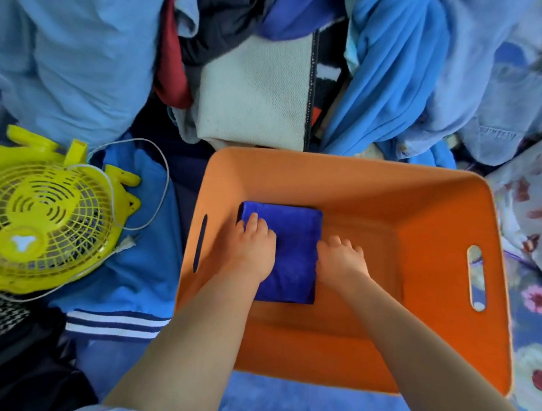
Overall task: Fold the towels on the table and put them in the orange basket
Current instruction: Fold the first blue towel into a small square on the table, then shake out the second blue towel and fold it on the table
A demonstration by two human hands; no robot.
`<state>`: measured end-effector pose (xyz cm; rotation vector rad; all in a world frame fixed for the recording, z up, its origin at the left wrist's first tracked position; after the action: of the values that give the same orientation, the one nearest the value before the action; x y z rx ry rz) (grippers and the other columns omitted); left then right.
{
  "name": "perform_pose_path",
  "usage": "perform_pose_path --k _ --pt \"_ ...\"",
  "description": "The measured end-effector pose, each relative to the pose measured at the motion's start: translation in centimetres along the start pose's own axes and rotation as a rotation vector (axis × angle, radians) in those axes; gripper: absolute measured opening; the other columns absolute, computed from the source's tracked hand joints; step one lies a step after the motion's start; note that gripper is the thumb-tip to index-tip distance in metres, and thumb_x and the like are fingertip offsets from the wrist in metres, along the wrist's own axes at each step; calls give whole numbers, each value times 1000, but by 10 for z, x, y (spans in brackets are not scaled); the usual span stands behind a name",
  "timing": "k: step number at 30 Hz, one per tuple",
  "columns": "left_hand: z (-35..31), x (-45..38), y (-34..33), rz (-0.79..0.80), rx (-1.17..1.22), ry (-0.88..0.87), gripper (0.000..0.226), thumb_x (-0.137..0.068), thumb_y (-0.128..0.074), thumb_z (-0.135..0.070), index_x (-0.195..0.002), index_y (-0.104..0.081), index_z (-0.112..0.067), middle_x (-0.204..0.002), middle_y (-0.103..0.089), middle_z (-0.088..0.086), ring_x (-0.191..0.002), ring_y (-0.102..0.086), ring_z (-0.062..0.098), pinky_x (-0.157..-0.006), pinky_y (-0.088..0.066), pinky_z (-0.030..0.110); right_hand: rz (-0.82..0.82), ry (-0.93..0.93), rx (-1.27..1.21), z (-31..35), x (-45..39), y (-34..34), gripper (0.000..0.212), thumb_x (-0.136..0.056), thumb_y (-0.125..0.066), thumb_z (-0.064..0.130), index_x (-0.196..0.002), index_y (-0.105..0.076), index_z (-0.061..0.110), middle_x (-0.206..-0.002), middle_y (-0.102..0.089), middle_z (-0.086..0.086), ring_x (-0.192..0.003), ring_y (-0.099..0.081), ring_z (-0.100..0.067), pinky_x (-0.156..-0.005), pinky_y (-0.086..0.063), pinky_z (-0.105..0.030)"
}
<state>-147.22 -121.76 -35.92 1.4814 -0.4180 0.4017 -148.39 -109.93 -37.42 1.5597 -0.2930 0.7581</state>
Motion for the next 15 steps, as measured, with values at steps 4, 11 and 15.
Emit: perform_pose_path --k 4,11,15 --pt "-5 33 71 -96 -19 1 40 -88 -41 -2 -127 -44 -5 -138 -39 12 -139 -21 28 -109 -25 40 -170 64 73 1 42 69 37 -91 -39 15 -127 -45 15 -133 -41 -10 -127 -35 -28 -111 -22 -43" --pt "-24 135 217 -304 -11 40 36 -86 -44 -4 -122 -48 -5 -127 -45 12 -121 -41 27 -94 -38 35 -509 111 29 -11 170 212 29 -88 -40 10 -114 -52 6 -122 -49 -14 -117 -43 -32 -103 -29 -39" --pt "-46 222 281 -432 14 47 34 -86 -41 -2 -120 -47 -5 -125 -47 12 -118 -42 28 -89 -39 36 -677 122 -40 -25 268 261 24 -89 -42 10 -108 -55 4 -115 -53 -13 -111 -46 -30 -97 -32 -34"
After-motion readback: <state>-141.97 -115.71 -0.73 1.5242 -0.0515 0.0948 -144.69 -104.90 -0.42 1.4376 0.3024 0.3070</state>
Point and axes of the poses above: each hand's wrist, its own x-axis away from the middle knuckle, its own y-axis out of the back of the hand, z = x × y, the point moved 10 cm from there along -x, towards the middle knuckle
